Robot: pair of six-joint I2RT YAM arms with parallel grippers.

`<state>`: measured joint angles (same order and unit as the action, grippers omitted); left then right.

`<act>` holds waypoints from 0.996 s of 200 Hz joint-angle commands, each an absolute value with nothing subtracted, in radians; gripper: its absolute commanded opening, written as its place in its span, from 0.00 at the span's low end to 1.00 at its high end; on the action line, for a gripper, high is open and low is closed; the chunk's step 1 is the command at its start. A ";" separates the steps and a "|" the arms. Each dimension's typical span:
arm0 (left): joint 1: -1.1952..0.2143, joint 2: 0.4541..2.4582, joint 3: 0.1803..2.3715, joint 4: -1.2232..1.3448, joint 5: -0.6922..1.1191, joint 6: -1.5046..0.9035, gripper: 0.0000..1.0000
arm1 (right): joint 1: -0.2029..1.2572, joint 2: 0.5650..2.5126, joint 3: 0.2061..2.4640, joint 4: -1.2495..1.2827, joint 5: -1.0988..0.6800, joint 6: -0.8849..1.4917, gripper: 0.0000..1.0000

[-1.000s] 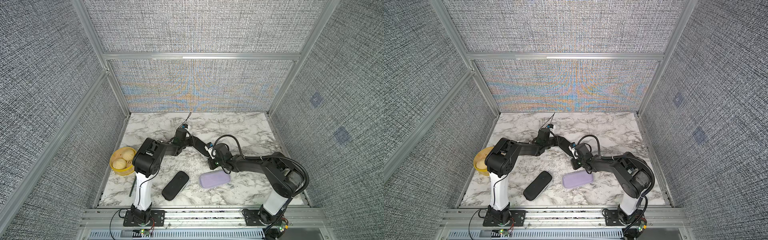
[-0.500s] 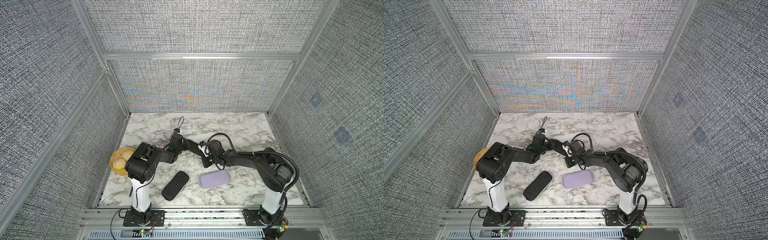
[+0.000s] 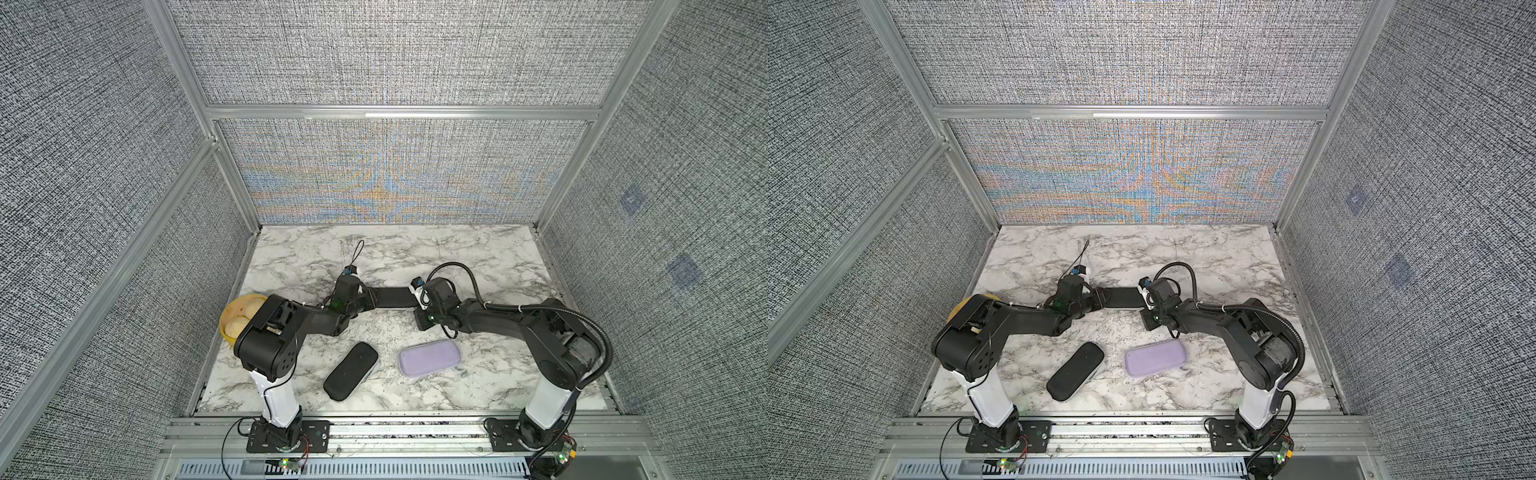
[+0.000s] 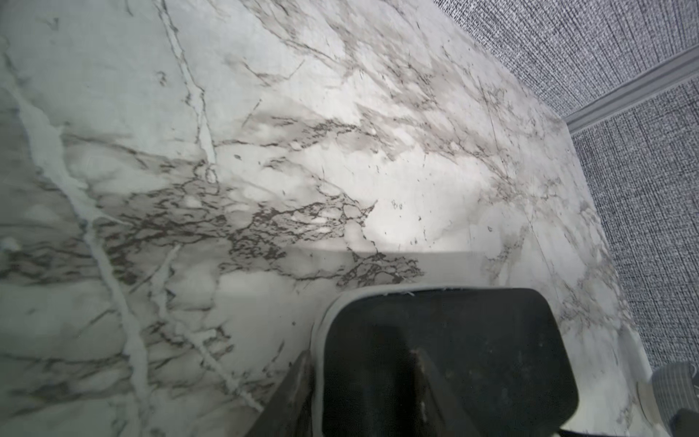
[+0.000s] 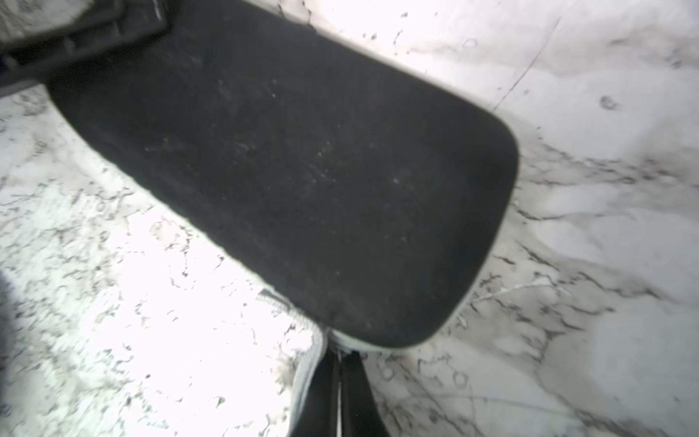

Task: Put umbrellas into zippered umbrella sleeves
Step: Place the umbrella sleeve at the center of the board, then reset both arms

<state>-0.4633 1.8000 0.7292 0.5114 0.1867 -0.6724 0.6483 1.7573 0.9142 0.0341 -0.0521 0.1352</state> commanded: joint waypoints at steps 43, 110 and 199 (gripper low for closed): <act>-0.429 1.570 0.686 0.275 0.140 -0.589 0.79 | 0.637 1.523 0.790 0.022 0.063 0.179 0.67; -0.426 1.019 0.589 0.118 -0.524 -0.295 1.00 | 0.424 1.147 0.733 -0.038 0.262 0.062 0.99; -0.254 1.189 0.401 0.605 -0.523 -0.005 0.97 | 0.141 1.311 0.388 0.647 0.218 -0.057 0.99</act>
